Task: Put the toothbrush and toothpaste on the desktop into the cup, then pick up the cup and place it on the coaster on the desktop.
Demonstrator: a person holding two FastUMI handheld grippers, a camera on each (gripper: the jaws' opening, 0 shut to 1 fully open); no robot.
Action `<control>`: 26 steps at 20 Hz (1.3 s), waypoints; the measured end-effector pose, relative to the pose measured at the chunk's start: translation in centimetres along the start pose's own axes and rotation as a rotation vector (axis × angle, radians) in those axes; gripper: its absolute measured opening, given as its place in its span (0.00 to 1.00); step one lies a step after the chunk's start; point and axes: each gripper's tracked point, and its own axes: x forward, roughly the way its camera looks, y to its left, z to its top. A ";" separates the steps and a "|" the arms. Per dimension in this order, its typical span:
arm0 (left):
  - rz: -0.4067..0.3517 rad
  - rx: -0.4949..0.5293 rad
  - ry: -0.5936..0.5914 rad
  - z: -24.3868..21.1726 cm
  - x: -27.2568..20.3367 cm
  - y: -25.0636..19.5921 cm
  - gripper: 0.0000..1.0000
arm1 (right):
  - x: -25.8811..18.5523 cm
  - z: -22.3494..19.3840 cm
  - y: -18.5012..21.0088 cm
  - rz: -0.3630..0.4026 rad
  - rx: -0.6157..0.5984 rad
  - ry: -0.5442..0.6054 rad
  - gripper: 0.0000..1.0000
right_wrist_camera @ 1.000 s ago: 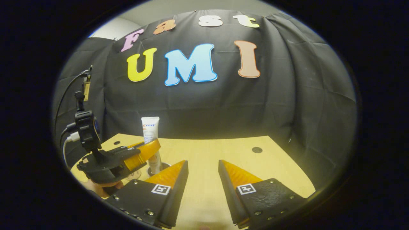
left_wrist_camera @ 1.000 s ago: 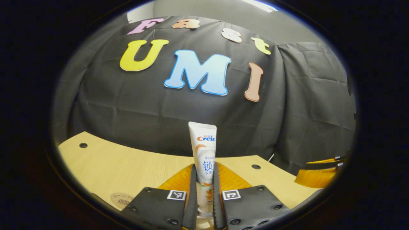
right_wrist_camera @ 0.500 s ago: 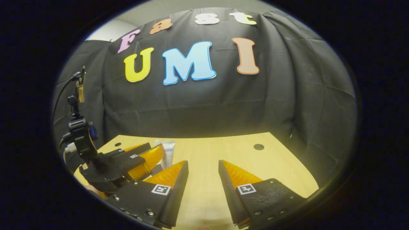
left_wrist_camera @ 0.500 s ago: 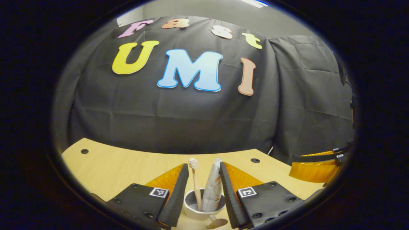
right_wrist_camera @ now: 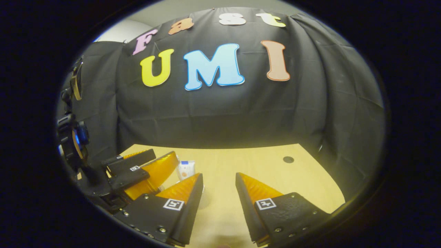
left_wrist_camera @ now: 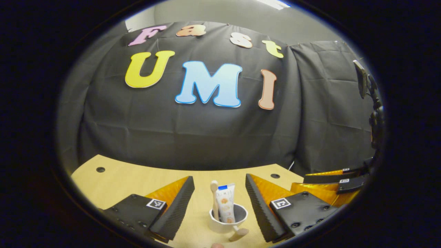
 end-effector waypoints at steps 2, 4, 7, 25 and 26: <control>0.016 0.001 -0.008 0.9 -0.9 0.8 0.95 | 0.3 -0.1 0.7 -0.007 -0.027 0.015 0.61; 0.031 0.000 -0.012 1.6 -1.9 1.7 0.95 | 0.7 -0.6 1.8 0.005 -0.047 0.041 0.61; 0.056 -0.002 -0.015 2.4 -3.6 3.3 0.95 | 1.3 -1.8 3.2 0.013 -0.073 0.103 0.61; 0.140 -0.006 0.045 2.5 -8.2 9.9 0.95 | 3.3 -11.6 7.4 -0.039 -0.084 0.644 0.61; 0.138 -0.011 0.053 2.3 -8.2 10.1 0.95 | 3.5 -12.0 7.4 -0.045 -0.088 0.677 0.63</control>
